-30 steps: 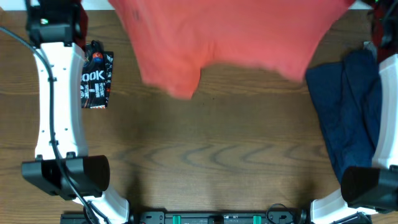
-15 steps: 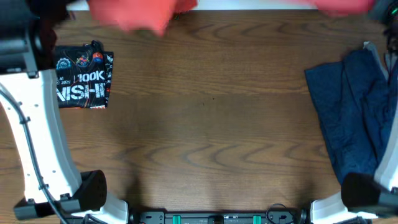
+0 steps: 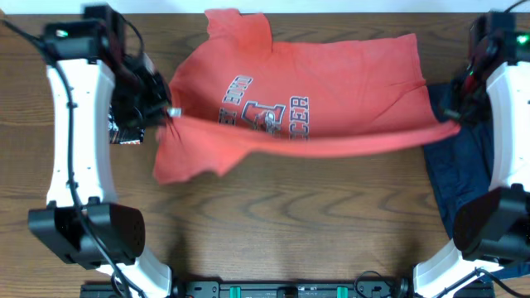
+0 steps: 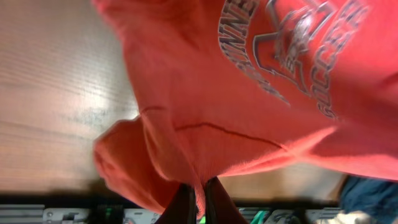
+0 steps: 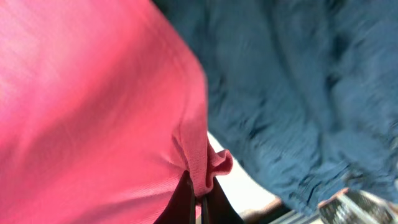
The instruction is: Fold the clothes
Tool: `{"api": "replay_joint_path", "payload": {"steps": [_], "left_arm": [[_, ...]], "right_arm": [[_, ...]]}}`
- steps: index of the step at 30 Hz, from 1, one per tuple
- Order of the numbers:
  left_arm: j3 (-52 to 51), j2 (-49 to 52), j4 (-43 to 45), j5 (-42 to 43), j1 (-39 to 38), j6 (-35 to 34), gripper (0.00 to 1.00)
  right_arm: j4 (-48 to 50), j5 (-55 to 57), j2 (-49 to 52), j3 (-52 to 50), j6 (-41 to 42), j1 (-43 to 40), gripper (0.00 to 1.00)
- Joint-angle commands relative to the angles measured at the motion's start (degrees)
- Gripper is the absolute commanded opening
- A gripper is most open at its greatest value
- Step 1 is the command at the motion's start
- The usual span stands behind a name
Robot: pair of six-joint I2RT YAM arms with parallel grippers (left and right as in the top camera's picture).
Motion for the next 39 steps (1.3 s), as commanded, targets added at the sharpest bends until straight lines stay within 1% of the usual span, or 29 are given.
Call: {"api": "replay_joint_path", "payload": {"steps": [1, 6, 9, 12, 14, 24, 32, 36, 39], "left_arm": [[-8.11, -0.81, -2.62, -1.4, -0.11, 3.28, 0.06], [-21.24, -3.93, 1.07, -4.13, -0.04, 2.93, 0.06], [-27.34, -7.21, 3.48, -5.73, 0.31, 1.09, 0.06], [-31.85, -11.13, 5.35, -8.74, 1.2, -1.38, 0.06], [-33.79, -13.53, 5.92, -8.68, 2.08, -1.79, 0.06], [-40.04, -25.86, 3.58, -8.66, 4.98, -2.05, 0.06], [-40.26, -34.01, 1.09, -8.66, 7.34, -2.45, 0.06], [-40.26, -35.39, 3.19, -8.41, 7.96, -3.93, 0.06], [-40.26, -35.17, 6.23, -6.16, 7.96, -3.93, 0.06]], "right_arm": [[0.76, -2.84, -0.26, -7.1, -0.44, -0.59, 0.01], [2.01, -2.75, -0.46, -16.09, 0.81, -0.63, 0.01], [3.1, -2.71, -1.46, -19.37, 1.53, -0.63, 0.01], [4.09, -2.4, -3.19, -21.53, 1.9, -0.66, 0.01], [4.09, -1.81, -4.37, -22.45, 2.62, -0.66, 0.01], [6.21, -0.79, -13.0, -30.82, 6.54, -0.85, 0.01], [6.21, -0.31, -22.47, -36.11, 7.58, -2.84, 0.01], [7.67, 0.02, -23.8, -37.31, 6.51, -2.8, 0.01], [10.25, -0.37, -23.47, -38.16, 4.98, -2.78, 0.01]]}}
